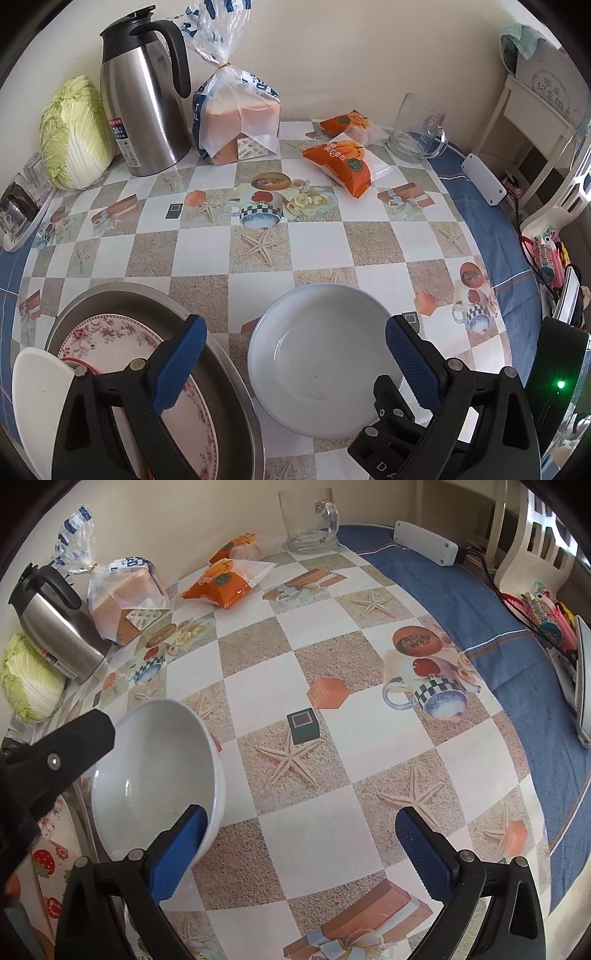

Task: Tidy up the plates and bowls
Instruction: 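Close both grippers on the white round bowl rim, then lift the white round bowl with both grippers and carry it over the basin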

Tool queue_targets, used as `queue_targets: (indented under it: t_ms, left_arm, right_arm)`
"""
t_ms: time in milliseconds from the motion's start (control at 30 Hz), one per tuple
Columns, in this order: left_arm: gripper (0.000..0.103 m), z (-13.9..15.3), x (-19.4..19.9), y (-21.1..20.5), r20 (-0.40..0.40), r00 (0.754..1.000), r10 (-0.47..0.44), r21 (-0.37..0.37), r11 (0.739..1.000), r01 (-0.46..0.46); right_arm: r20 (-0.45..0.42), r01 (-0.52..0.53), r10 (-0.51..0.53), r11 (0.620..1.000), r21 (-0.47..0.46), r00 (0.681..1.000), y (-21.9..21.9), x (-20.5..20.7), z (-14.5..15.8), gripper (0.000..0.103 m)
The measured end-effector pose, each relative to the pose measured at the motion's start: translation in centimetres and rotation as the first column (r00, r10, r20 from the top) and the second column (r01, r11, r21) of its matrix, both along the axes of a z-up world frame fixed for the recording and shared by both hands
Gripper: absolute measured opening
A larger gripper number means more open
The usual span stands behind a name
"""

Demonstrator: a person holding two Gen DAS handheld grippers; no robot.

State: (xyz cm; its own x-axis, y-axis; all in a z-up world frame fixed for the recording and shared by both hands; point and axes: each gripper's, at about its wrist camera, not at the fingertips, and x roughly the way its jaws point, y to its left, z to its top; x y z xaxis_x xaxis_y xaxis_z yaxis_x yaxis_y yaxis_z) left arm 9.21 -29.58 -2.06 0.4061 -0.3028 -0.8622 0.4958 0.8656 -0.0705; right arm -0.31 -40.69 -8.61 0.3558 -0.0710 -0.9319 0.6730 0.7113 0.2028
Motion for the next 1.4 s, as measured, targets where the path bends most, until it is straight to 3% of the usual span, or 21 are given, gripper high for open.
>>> queue_targets:
  t_ms: [200,300,433,567,633,700,767,967,1400]
  left_arm:
    - [0.098,0.1,-0.1,0.0,-0.004,1.0,-0.003,0.001,1.0,0.003]
    - [0.098,0.1,-0.1,-0.1,-0.002,1.0,0.002,-0.001,1.0,-0.002]
    - [0.097,0.0,-0.3,-0.2,0.001,1.0,-0.006,-0.003,1.0,0.006]
    - [0.075,-0.4,-0.4,-0.3,-0.028,1.0,-0.014,-0.013,1.0,0.013]
    - [0.069,-0.8,-0.4,-0.4,-0.042,0.999,-0.025,-0.014,1.0,0.024]
    - [0.054,-1.2,-0.4,-0.5,-0.065,0.997,-0.033,-0.023,0.999,0.032]
    - [0.045,-1.6,-0.4,-0.6,-0.086,0.995,-0.044,-0.031,0.999,0.042]
    - [0.025,-2.9,-0.5,-1.2,-0.125,0.99,-0.069,-0.032,0.997,0.065]
    - [0.012,-5.9,-0.4,-1.6,-0.225,0.97,-0.089,-0.065,0.995,0.076]
  right_arm:
    - [-0.015,0.033,-0.034,0.998,-0.055,0.999,-0.8,-0.5,0.6,0.096]
    - [-0.009,0.061,-0.062,0.997,-0.044,0.998,-1.4,-1.0,0.7,0.087]
    - [-0.003,0.081,-0.081,0.996,-0.03,0.997,-1.8,-1.4,0.7,0.068]
    - [0.023,0.093,-0.093,0.996,-0.015,0.995,-2.0,-1.7,0.9,0.039]
    - [0.033,0.097,-0.096,0.995,-0.013,0.995,-2.1,-1.8,1.0,0.028]
    - [0.043,0.1,-0.1,0.995,-0.005,0.994,-2.2,-1.9,1.1,0.019]
    - [0.048,0.094,-0.093,0.996,-0.004,0.994,-2.1,-1.8,1.1,0.011]
    - [0.057,0.087,-0.087,0.996,0.001,0.995,-2.0,-1.8,1.2,0.007]
    - [0.057,0.075,-0.077,0.997,0.026,0.995,-1.9,-1.7,0.9,0.007]
